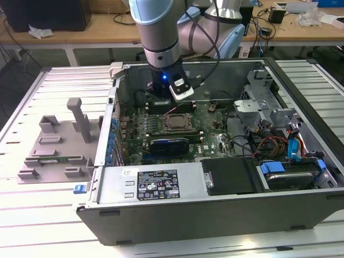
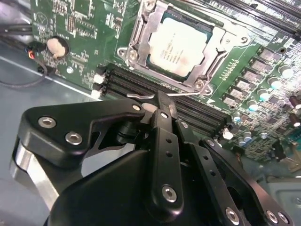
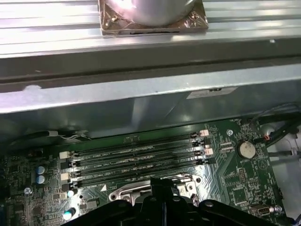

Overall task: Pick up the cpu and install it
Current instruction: 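Install the first cpu locking lever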

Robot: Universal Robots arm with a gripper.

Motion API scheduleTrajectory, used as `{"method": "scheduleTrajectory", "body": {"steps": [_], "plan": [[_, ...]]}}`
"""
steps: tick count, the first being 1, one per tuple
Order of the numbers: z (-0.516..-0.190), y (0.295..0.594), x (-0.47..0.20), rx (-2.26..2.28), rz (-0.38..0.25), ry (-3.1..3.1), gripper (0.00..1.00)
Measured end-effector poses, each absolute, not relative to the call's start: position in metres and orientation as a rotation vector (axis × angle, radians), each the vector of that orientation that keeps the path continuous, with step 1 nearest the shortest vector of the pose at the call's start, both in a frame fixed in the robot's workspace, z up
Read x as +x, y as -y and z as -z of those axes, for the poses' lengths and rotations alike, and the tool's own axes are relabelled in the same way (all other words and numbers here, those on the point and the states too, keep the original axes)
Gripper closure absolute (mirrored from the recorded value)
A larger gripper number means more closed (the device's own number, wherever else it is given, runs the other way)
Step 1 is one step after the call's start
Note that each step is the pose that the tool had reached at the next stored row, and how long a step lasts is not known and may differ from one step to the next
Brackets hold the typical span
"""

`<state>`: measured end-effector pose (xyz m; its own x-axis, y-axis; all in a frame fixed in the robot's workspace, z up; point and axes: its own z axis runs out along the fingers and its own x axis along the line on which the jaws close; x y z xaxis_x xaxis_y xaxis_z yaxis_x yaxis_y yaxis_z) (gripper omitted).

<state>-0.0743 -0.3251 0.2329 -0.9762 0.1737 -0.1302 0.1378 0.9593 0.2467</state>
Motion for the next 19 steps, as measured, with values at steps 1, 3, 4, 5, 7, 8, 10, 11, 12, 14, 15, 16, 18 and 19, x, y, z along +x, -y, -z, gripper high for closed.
{"method": "scheduleTrajectory", "body": {"steps": [1, 3, 4, 5, 7, 8, 10, 11, 12, 14, 15, 16, 18, 19], "plan": [[-0.232, 0.325, -0.074, 0.248, -0.353, -2.958, 0.89], [-0.231, 0.325, -0.074, 0.272, -0.343, -2.955, 0.89], [-0.230, 0.325, -0.074, 0.283, -0.336, -2.953, 0.89], [-0.230, 0.325, -0.074, 0.293, -0.330, -2.952, 0.89], [-0.229, 0.324, -0.074, 0.302, -0.326, -2.951, 0.89], [-0.228, 0.322, -0.074, 0.306, -0.326, -2.950, 0.89], [-0.227, 0.320, -0.074, 0.310, -0.325, -2.949, 0.89], [-0.226, 0.317, -0.074, 0.311, -0.325, -2.948, 0.89], [-0.225, 0.316, -0.074, 0.312, -0.325, -2.948, 0.89], [-0.220, 0.316, -0.074, 0.314, -0.325, -2.948, 0.89], [-0.219, 0.316, -0.074, 0.315, -0.325, -2.947, 0.89], [-0.218, 0.316, -0.074, 0.316, -0.325, -2.947, 0.89], [-0.215, 0.316, -0.073, 0.321, -0.325, -2.946, 0.89], [-0.215, 0.316, -0.073, 0.322, -0.324, -2.946, 0.89]]}}
